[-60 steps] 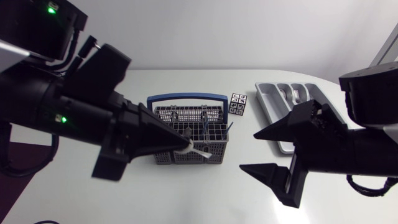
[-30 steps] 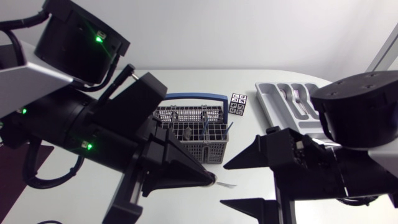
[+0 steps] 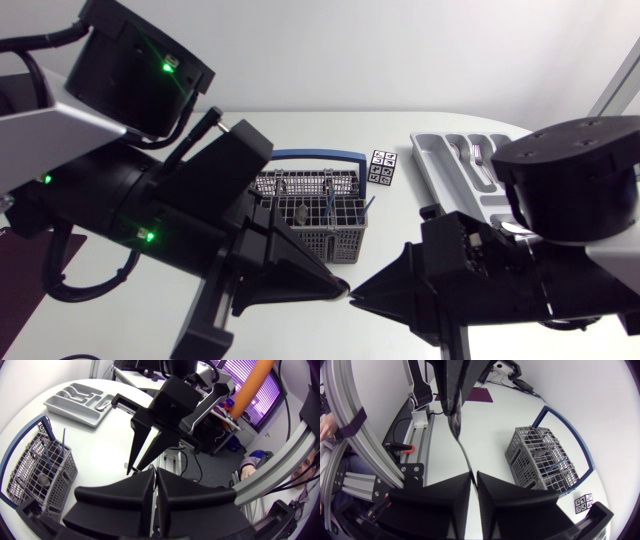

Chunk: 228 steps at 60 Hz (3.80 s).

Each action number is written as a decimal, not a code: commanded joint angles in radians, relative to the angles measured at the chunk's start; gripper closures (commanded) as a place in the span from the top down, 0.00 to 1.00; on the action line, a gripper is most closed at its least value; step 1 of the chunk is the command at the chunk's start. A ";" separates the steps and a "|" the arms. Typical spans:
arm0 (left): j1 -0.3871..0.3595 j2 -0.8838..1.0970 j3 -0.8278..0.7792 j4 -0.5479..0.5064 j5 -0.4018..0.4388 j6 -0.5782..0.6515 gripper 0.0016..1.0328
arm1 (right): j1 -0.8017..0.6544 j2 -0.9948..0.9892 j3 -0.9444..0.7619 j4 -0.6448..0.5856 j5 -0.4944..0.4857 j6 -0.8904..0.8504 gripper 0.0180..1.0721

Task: Transfer all utensils from the basket to the drawer tray.

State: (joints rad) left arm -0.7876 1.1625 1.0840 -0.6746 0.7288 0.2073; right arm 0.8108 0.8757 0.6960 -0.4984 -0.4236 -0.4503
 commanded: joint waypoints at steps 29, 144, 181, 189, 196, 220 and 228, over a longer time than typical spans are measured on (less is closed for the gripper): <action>0.197 0.020 0.108 0.067 -0.014 -0.062 0.92 | -0.102 -0.072 -0.104 -0.126 0.031 -0.085 0.05; 0.074 0.249 -0.019 0.290 -0.549 -0.017 0.92 | -1.404 0.893 -0.066 0.992 0.169 -1.367 0.64; 0.070 0.275 -0.003 0.291 -0.549 -0.017 0.92 | -1.484 0.701 0.247 0.242 0.131 -0.897 0.90; 0.062 0.287 0.010 0.294 -0.549 -0.019 0.92 | -1.493 0.744 0.309 0.083 0.149 -0.804 0.70; 0.057 0.293 0.010 0.294 -0.549 -0.020 0.92 | -1.493 0.787 0.353 -0.012 0.158 -0.735 0.34; 0.054 0.293 0.007 0.294 -0.549 -0.020 0.92 | -1.515 0.965 0.484 -0.051 0.218 -0.636 0.06; 0.051 0.296 0.010 0.294 -0.549 -0.022 0.92 | -1.516 0.987 0.491 -0.049 0.227 -0.634 0.06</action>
State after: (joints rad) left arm -0.7273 1.4410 1.0679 -0.3836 0.1814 0.1699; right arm -0.6991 1.8347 1.1709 -0.5354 -0.2039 -1.1023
